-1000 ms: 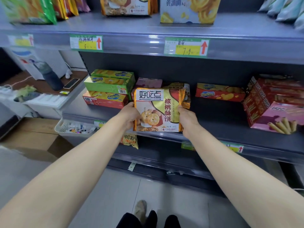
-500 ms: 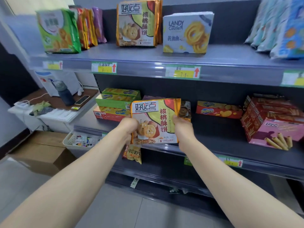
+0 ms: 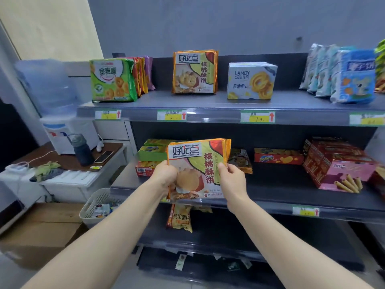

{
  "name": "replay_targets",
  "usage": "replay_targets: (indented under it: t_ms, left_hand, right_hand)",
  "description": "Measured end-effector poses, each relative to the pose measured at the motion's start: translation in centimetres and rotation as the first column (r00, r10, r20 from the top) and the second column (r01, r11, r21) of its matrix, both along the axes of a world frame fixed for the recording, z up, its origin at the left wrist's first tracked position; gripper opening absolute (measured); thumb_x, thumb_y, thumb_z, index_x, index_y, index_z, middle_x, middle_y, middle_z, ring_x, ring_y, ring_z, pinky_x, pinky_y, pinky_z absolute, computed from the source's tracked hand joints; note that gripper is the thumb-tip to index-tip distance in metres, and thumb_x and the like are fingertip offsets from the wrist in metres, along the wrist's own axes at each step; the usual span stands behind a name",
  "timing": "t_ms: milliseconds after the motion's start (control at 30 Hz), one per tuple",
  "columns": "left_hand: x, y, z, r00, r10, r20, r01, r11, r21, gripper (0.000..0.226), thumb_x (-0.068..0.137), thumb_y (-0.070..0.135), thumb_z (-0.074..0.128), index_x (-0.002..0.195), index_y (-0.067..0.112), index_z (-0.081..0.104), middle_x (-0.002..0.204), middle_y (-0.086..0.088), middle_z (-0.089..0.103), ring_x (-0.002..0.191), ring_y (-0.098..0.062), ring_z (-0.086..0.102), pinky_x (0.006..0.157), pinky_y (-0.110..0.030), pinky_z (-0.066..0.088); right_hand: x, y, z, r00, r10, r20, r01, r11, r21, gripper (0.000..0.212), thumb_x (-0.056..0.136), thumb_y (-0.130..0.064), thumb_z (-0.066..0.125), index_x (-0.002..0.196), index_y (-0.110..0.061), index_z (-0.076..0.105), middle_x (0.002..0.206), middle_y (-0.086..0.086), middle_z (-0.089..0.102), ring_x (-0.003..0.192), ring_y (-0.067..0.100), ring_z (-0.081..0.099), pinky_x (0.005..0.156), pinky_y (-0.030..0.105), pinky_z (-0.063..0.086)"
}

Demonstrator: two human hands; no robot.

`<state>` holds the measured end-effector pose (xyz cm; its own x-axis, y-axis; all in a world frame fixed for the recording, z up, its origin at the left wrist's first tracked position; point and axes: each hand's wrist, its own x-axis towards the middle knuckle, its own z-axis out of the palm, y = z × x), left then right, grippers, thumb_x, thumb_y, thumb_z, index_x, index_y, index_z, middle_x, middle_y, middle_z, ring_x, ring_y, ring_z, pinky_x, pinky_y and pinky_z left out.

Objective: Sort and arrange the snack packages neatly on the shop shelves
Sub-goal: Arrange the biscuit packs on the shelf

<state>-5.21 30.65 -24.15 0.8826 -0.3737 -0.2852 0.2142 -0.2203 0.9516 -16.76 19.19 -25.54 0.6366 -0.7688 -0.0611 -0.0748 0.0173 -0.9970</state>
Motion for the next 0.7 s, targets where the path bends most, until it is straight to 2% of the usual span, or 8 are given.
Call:
replay_targets:
  t_ms: [133, 233, 300, 367, 433, 533, 633, 700]
  left_hand:
    - [0.0, 2.5, 2.4, 0.995, -0.029, 0.095, 0.031, 0.999, -0.024, 0.04, 0.084, -0.011, 0.036, 0.104, 0.017, 0.057, 0.101, -0.007, 0.065, 0.097, -0.027, 0.061, 0.085, -0.045, 0.055]
    - [0.1, 4.2, 4.4, 0.986, -0.022, 0.167, 0.036, 0.996, -0.084, 0.041, 0.084, -0.011, 0.038, 0.109, 0.017, 0.056, 0.105, -0.008, 0.065, 0.098, -0.026, 0.06, 0.083, -0.04, 0.054]
    - [0.2, 5.1, 6.0, 0.979, -0.018, 0.203, 0.045, 0.99, -0.132, 0.04, 0.083, -0.011, 0.039, 0.106, 0.016, 0.057, 0.106, -0.01, 0.066, 0.099, -0.028, 0.062, 0.086, -0.045, 0.054]
    - [0.8, 5.5, 7.6, 0.971, -0.016, 0.238, 0.06, 0.982, -0.179, 0.04, 0.082, -0.011, 0.039, 0.105, 0.015, 0.058, 0.105, -0.011, 0.067, 0.095, -0.029, 0.064, 0.079, -0.043, 0.057]
    - [1.5, 5.7, 9.4, 0.961, -0.029, 0.275, 0.088, 0.976, -0.201, 0.039, 0.082, -0.011, 0.039, 0.103, 0.015, 0.059, 0.102, -0.011, 0.067, 0.09, -0.029, 0.065, 0.061, -0.033, 0.057]
    - [2.4, 5.6, 11.8, 0.938, -0.044, 0.345, 0.123, 0.97, -0.212, 0.04, 0.082, -0.011, 0.039, 0.107, 0.014, 0.058, 0.098, -0.009, 0.067, 0.08, -0.023, 0.063, 0.053, -0.025, 0.053]
    - [3.5, 4.9, 13.7, 0.928, -0.058, 0.369, 0.166, 0.948, -0.271, 0.037, 0.084, -0.011, 0.04, 0.106, 0.014, 0.056, 0.092, -0.007, 0.064, 0.063, -0.011, 0.056, 0.064, -0.038, 0.055]
    - [4.5, 4.2, 14.8, 0.925, -0.054, 0.375, 0.176, 0.938, -0.3, 0.034, 0.087, -0.009, 0.042, 0.106, 0.017, 0.052, 0.09, -0.003, 0.063, 0.069, -0.006, 0.058, 0.063, -0.036, 0.055]
  right_hand:
    - [0.1, 3.6, 1.8, 0.992, -0.104, 0.065, 0.111, 0.988, -0.105, 0.02, 0.095, -0.032, 0.046, 0.092, -0.02, 0.061, 0.092, 0.001, 0.069, 0.084, 0.018, 0.064, 0.074, 0.037, 0.054]
    - [0.8, 5.5, 3.5, 0.985, -0.147, 0.085, 0.159, 0.976, -0.147, 0.025, 0.095, -0.036, 0.045, 0.106, -0.021, 0.061, 0.106, 0.003, 0.064, 0.096, 0.022, 0.061, 0.088, 0.045, 0.051]
    - [1.3, 6.2, 4.9, 0.979, -0.166, 0.12, 0.185, 0.967, -0.177, 0.024, 0.095, -0.035, 0.045, 0.105, -0.021, 0.061, 0.106, 0.003, 0.063, 0.096, 0.021, 0.06, 0.088, 0.045, 0.05]
    - [1.9, 6.5, 6.6, 0.97, -0.175, 0.168, 0.207, 0.958, -0.197, 0.022, 0.096, -0.033, 0.045, 0.103, -0.02, 0.061, 0.1, 0.002, 0.064, 0.09, 0.019, 0.06, 0.084, 0.04, 0.051]
    - [2.6, 6.3, 8.3, 0.96, -0.181, 0.213, 0.226, 0.951, -0.209, 0.021, 0.096, -0.031, 0.046, 0.098, -0.019, 0.062, 0.089, -0.002, 0.064, 0.081, 0.016, 0.059, 0.075, 0.034, 0.05]
    - [3.6, 5.5, 11.0, 0.955, -0.181, 0.236, 0.238, 0.941, -0.241, 0.021, 0.096, -0.031, 0.047, 0.095, -0.017, 0.063, 0.08, -0.006, 0.063, 0.075, 0.014, 0.056, 0.067, 0.029, 0.045]
    - [4.8, 4.4, 13.2, 0.957, -0.15, 0.249, 0.214, 0.943, -0.256, 0.024, 0.096, -0.032, 0.048, 0.101, -0.015, 0.064, 0.09, -0.001, 0.067, 0.083, 0.017, 0.059, 0.078, 0.034, 0.048]
    - [5.7, 3.4, 14.4, 0.961, -0.128, 0.246, 0.193, 0.947, -0.258, 0.027, 0.096, -0.033, 0.048, 0.109, -0.014, 0.063, 0.098, 0.0, 0.068, 0.091, 0.019, 0.061, 0.085, 0.037, 0.049]
